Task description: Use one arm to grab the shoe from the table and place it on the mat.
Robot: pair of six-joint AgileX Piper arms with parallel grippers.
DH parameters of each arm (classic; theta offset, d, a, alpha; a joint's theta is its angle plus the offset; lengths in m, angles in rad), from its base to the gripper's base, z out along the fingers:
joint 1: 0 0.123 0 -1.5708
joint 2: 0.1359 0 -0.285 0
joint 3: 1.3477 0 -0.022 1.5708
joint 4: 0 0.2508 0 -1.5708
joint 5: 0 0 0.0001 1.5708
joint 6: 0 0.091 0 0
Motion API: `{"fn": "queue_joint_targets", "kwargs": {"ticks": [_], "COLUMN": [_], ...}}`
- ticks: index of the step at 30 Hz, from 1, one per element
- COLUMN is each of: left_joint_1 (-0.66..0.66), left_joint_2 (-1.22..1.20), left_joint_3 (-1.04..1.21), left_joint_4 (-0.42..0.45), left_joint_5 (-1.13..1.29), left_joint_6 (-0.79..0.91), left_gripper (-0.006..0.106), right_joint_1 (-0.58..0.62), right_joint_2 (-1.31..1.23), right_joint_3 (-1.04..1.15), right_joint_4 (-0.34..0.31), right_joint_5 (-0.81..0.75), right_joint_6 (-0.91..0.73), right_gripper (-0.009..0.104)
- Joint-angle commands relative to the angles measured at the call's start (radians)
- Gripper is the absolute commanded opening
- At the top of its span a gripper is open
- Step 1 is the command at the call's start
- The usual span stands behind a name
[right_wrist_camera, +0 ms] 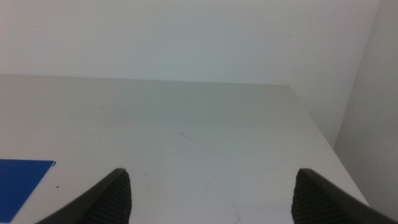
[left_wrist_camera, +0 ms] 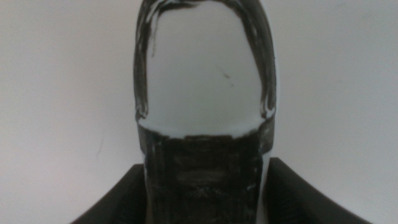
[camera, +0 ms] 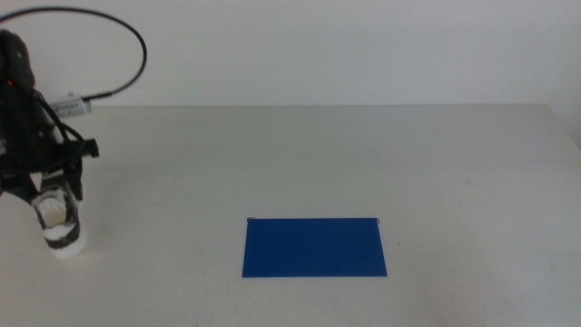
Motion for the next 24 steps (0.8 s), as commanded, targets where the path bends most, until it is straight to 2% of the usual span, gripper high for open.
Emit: {"fn": "queue_joint_targets", "kwargs": {"ticks": [1, 10, 24], "left_joint_1": [-0.01, -0.123, -0.392], "left_joint_2": [-0.107, -0.237, -0.255], "left_joint_3": [-0.032, 0.0, 0.023], "left_joint_4": [0.0, 0.069, 0.0], "left_joint_5": [0.064, 0.11, 0.11], "left_joint_6": [-0.031, -0.136, -0.308], "left_gripper": [0.014, 0.014, 0.014], "right_joint_1": [-0.005, -0.005, -0.005], "right_joint_2": [-0.021, -0.021, -0.021], "right_joint_3": [-0.01, -0.01, -0.01], "right_joint_4": [-0.008, -0.008, -0.008], "right_joint_5": [-0.079, -0.079, -0.079], "right_joint_6": [-0.013, -0.013, -0.013], "right_gripper": [0.066, 0.066, 0.066]}}
